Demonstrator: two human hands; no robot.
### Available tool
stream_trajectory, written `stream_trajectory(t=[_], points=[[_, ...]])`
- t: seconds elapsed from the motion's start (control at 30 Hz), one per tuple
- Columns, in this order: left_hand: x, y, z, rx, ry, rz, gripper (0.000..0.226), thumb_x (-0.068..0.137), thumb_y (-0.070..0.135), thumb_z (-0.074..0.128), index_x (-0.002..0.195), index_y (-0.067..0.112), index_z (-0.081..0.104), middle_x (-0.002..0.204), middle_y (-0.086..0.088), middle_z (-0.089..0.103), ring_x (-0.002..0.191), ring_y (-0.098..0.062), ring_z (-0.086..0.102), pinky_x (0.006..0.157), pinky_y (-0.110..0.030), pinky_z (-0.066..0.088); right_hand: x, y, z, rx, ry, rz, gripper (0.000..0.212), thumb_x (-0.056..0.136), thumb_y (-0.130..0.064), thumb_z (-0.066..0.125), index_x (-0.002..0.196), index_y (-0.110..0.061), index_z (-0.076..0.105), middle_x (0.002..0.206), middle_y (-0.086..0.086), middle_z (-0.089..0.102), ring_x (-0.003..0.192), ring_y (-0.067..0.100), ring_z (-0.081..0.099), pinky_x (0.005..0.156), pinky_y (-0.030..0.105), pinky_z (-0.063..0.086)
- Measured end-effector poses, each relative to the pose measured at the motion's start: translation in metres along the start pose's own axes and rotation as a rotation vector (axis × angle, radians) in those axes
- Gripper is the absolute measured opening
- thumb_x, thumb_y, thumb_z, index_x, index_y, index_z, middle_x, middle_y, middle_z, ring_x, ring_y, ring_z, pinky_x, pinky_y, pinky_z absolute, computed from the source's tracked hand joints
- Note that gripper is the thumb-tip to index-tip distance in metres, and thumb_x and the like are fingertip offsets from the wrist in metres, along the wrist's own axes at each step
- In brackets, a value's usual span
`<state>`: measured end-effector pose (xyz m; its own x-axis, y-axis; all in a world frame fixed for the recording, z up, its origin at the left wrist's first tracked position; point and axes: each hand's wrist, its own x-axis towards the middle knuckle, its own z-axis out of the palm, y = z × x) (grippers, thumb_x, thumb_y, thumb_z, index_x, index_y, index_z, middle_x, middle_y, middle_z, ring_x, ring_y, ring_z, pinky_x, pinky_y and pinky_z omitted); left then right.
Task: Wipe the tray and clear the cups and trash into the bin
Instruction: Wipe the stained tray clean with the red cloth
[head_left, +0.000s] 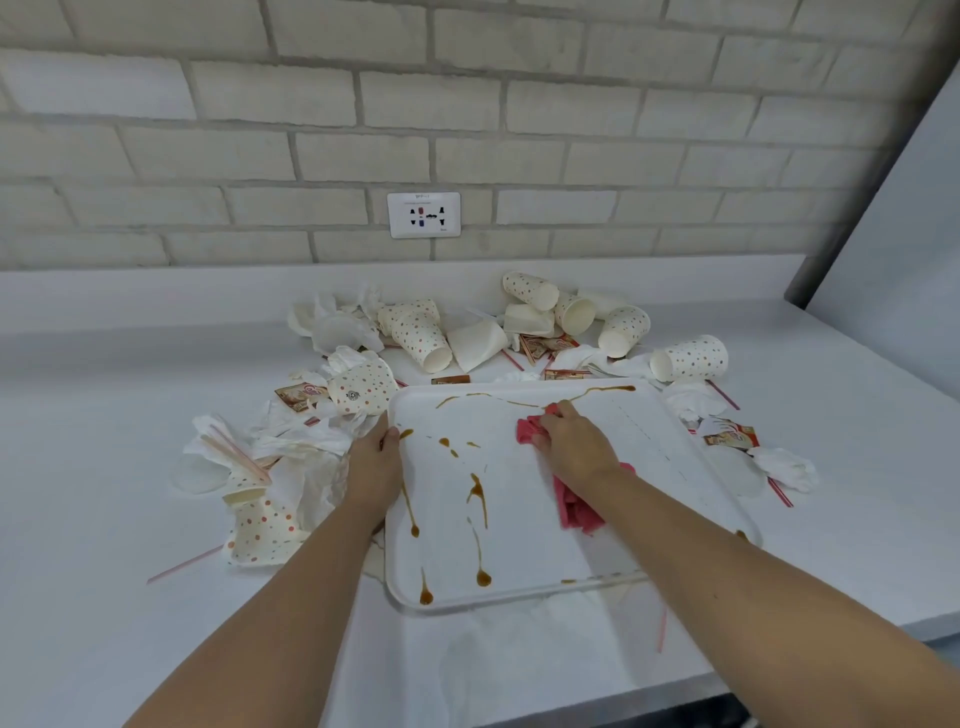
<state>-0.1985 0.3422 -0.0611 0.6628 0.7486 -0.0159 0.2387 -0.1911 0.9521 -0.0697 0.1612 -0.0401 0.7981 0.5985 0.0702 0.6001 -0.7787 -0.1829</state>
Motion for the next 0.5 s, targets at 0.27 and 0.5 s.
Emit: stream_trajectory(t=[0.27,0.5], points=[[-0.004,0.002,0.002,0.022,-0.002,0.039,0.037,0.100,0.013,0.032,0.127,0.013,0.056,0.104,0.001,0.061,0.103,-0.021,0.055,0.085,-0.026,0.039,-0.010,-0.055,0.012,0.012,-0.103,-0.391,0.033,0.099,-0.021,0.043,0.124,-0.006,0.057,0.129,0.005,0.043,0.111,0.025,0.049,0.090,0.037,0.046],[0.000,0.001,0.002,0.043,-0.011,0.038,0.038,0.100,0.013,0.033,0.132,0.014,0.053,0.106,0.001,0.062,0.110,-0.022,0.055,0.082,-0.022,0.040,0.017,0.001,-0.005,0.022,-0.105,-0.237,0.033,0.098,-0.026,0.044,0.122,-0.010,0.060,0.123,0.004,0.049,0.108,0.024,0.054,0.090,0.036,0.047]])
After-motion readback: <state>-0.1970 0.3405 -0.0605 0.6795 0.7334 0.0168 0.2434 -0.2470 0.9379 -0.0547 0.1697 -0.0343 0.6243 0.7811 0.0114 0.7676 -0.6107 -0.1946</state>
